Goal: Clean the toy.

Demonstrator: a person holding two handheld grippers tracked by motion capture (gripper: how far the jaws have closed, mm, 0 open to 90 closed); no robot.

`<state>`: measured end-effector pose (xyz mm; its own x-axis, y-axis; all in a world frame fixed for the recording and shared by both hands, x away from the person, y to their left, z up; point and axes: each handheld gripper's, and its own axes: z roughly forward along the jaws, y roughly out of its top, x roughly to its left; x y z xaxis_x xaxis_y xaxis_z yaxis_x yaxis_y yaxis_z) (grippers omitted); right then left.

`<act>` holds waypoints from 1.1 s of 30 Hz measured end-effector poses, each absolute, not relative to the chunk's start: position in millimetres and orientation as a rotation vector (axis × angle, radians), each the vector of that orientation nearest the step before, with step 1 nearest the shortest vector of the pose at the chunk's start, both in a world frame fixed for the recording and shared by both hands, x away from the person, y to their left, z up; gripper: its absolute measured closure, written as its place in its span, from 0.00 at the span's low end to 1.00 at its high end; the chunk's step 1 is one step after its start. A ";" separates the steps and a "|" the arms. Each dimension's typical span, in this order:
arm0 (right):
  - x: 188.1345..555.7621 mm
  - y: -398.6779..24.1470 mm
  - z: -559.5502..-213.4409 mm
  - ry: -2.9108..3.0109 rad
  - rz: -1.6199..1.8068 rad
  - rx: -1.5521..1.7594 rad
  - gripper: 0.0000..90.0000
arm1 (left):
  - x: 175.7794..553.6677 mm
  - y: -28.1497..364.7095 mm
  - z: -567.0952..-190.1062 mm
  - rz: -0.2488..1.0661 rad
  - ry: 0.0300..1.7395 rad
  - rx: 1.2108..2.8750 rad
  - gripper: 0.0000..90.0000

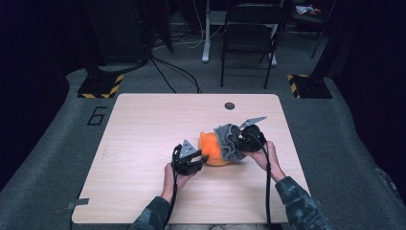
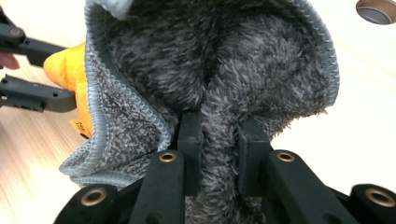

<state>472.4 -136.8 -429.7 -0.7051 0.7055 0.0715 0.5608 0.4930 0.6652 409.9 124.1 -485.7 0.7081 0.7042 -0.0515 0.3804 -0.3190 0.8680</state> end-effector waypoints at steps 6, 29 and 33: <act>472.8 -136.0 -430.6 2.515 1.006 1.086 0.83 | 410.0 119.0 -489.9 0.433 0.835 1.988 0.53; 445.1 -107.0 -401.9 2.512 1.163 0.945 0.84 | 403.0 113.9 -486.8 0.460 0.778 1.958 0.88; 447.6 -100.9 -413.4 2.513 1.078 0.928 0.84 | 404.9 115.5 -488.5 0.449 0.784 1.965 0.87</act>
